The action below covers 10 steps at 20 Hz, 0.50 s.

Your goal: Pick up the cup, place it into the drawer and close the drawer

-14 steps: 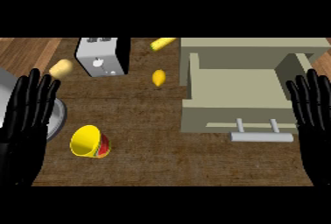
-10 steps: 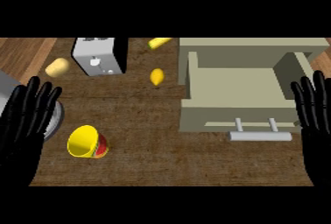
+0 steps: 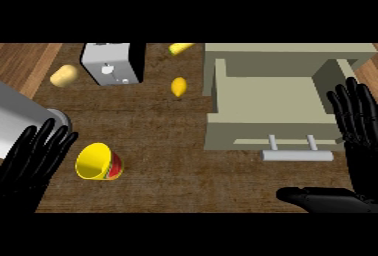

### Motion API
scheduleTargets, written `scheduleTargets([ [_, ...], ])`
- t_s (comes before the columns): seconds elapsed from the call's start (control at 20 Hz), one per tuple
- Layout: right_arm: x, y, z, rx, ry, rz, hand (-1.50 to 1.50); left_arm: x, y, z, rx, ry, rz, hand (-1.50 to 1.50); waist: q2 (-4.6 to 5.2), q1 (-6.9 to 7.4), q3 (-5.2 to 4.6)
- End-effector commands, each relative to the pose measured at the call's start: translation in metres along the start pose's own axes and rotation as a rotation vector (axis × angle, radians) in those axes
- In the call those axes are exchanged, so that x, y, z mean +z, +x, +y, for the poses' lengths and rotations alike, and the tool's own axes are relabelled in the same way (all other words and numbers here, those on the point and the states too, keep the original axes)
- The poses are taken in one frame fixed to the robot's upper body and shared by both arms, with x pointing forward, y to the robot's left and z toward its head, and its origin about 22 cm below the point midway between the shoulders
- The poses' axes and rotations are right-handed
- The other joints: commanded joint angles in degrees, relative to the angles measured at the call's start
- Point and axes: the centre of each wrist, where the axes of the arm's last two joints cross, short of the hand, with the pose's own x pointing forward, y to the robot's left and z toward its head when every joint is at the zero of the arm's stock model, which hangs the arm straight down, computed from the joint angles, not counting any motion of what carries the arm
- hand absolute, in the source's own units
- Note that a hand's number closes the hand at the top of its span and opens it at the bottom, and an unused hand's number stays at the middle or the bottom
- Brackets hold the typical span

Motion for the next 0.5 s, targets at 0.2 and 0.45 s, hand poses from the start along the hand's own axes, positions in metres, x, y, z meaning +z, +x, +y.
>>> scheduleTargets([
  [0.2,-0.011,-0.014,-0.005,0.000,0.021,0.008,-1.50,0.030,-0.028,0.035,0.043,0.051,0.063,-1.50,0.06,-0.24,0.01],
  [0.45,-0.007,-0.019,0.003,0.007,0.035,0.005,-1.50,0.045,-0.054,0.071,-0.043,0.132,0.106,-1.50,0.11,-0.39,-0.02],
])
